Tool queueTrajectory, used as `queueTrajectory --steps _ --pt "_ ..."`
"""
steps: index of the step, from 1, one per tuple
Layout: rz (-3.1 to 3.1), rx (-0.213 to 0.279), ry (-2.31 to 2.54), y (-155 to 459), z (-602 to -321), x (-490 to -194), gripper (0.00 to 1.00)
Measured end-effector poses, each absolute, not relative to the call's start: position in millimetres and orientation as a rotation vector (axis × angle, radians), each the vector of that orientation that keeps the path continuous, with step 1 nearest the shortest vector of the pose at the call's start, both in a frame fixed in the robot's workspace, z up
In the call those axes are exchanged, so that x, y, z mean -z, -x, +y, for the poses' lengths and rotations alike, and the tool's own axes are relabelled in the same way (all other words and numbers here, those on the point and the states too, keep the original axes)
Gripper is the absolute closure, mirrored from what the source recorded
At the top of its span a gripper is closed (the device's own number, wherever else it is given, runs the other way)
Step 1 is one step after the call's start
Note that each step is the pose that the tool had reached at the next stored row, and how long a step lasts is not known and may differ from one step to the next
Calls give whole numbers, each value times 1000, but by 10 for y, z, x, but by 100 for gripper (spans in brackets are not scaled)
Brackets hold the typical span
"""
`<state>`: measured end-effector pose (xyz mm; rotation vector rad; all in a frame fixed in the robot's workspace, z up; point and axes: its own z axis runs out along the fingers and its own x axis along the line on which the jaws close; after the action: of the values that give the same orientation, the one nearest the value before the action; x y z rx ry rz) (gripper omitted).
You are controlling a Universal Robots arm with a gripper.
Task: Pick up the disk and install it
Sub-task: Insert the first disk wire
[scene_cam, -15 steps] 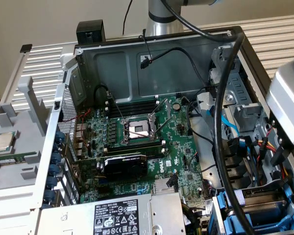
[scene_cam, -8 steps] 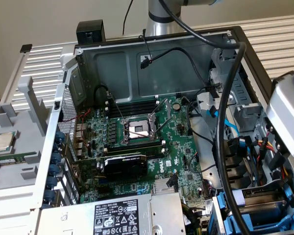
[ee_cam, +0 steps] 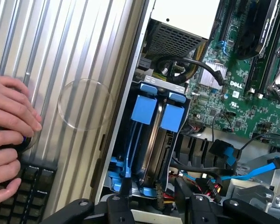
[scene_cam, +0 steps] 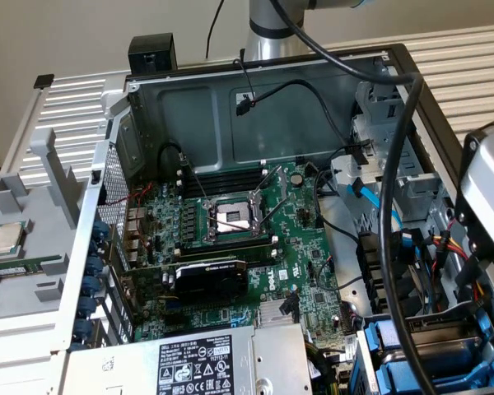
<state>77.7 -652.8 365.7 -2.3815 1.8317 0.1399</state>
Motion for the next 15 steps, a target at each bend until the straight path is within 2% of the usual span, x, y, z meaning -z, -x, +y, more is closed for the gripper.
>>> queueTrajectory --steps 15 --pt "1791 -193 2386 -786 -6536 -3562 51"
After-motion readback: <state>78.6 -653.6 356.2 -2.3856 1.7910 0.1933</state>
